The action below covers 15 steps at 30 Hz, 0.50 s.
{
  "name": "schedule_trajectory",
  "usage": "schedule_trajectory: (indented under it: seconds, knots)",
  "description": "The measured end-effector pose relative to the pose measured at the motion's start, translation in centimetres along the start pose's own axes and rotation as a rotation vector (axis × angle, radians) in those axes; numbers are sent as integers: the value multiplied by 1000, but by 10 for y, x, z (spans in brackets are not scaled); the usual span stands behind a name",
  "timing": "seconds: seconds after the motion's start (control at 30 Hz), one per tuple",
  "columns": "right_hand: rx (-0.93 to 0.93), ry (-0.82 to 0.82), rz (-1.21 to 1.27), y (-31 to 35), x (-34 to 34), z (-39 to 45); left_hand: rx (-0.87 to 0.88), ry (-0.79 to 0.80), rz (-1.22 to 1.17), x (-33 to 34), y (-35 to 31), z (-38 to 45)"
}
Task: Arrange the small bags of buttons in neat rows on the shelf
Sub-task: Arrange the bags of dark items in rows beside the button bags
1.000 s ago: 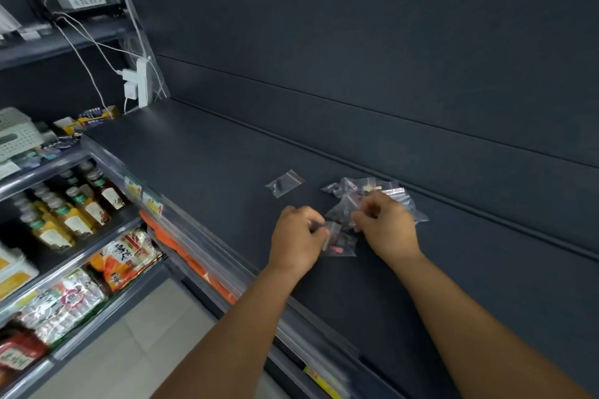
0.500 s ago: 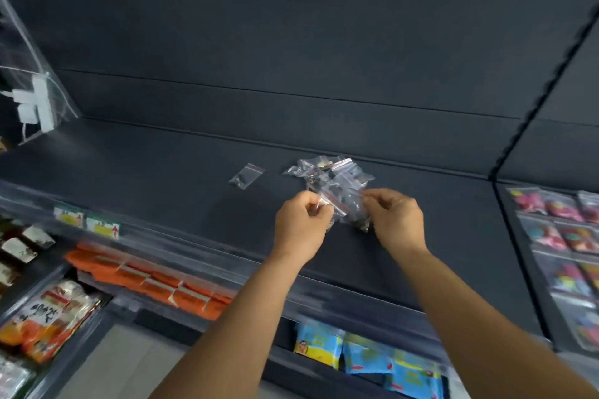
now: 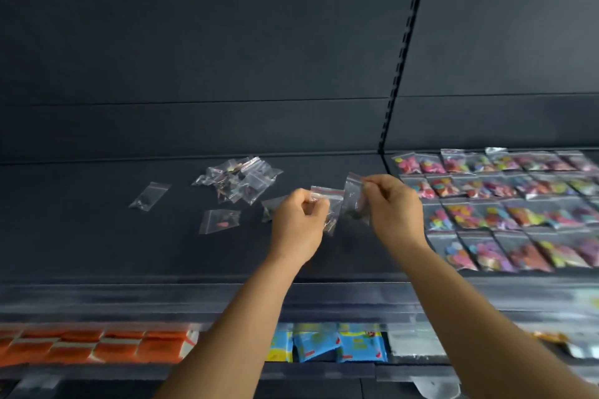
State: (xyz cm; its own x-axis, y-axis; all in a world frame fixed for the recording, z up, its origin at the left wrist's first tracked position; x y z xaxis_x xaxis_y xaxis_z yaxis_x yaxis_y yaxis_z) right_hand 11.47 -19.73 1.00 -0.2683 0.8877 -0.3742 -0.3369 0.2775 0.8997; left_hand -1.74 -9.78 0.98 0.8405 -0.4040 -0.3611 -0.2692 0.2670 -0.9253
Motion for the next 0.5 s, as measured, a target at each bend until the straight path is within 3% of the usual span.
schedule_trajectory:
  seconds: [0.2,0.5]
  knots:
    - [33,-48,111,-23,-88,14,1,184,-127,84,-47,-31]
    - [163,-75,249,-91,-259,44,66,260,-168,241,-134,-107]
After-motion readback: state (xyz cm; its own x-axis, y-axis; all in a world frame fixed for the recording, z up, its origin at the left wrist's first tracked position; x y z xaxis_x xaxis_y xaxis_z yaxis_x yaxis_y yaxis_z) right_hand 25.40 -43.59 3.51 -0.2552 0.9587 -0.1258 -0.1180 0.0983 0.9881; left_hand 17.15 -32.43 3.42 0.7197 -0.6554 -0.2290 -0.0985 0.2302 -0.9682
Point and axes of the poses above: each hand's wrist, its own z-axis towards the middle knuckle, its own x-axis out of the palm, y = z × x, the point moved 3 cm from there along z, towards the middle knuckle, and after that the axes turned 7 degrees about -y, right-handed, at the moved point
